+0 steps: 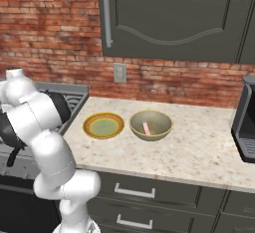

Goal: Place one of the steaks on the plate and the other in the bowl. Then place the bowl in the fridge.

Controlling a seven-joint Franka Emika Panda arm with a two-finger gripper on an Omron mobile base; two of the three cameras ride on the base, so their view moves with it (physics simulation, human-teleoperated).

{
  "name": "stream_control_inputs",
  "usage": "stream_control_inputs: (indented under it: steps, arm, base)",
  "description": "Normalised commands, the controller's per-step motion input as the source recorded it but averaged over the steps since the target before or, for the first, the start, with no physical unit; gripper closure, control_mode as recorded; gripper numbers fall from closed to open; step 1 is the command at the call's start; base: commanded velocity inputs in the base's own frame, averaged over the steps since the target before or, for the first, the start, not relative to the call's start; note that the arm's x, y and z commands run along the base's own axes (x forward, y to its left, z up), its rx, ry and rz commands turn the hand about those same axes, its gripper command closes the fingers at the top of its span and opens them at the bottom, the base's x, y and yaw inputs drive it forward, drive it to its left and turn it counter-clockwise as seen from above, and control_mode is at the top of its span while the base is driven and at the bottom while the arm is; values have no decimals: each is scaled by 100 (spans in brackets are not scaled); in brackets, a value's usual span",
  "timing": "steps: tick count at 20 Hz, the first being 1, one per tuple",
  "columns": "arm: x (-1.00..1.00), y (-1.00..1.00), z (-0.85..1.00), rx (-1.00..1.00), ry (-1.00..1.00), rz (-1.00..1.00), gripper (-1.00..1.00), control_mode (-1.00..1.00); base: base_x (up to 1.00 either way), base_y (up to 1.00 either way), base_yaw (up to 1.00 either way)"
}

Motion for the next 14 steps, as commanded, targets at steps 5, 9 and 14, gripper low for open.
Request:
stream_control_inputs:
  steps: [5, 9, 14]
  arm:
    - [-30, -92, 65, 1, -14, -22, 100, -100]
    - [-20, -92, 34, 0, -4, -25, 100, -100]
    - [-2, -95, 9, 0, 0, -29, 100, -100]
  base:
    - [0, 0, 0]
    - [0, 0, 0]
    - [0, 0, 0]
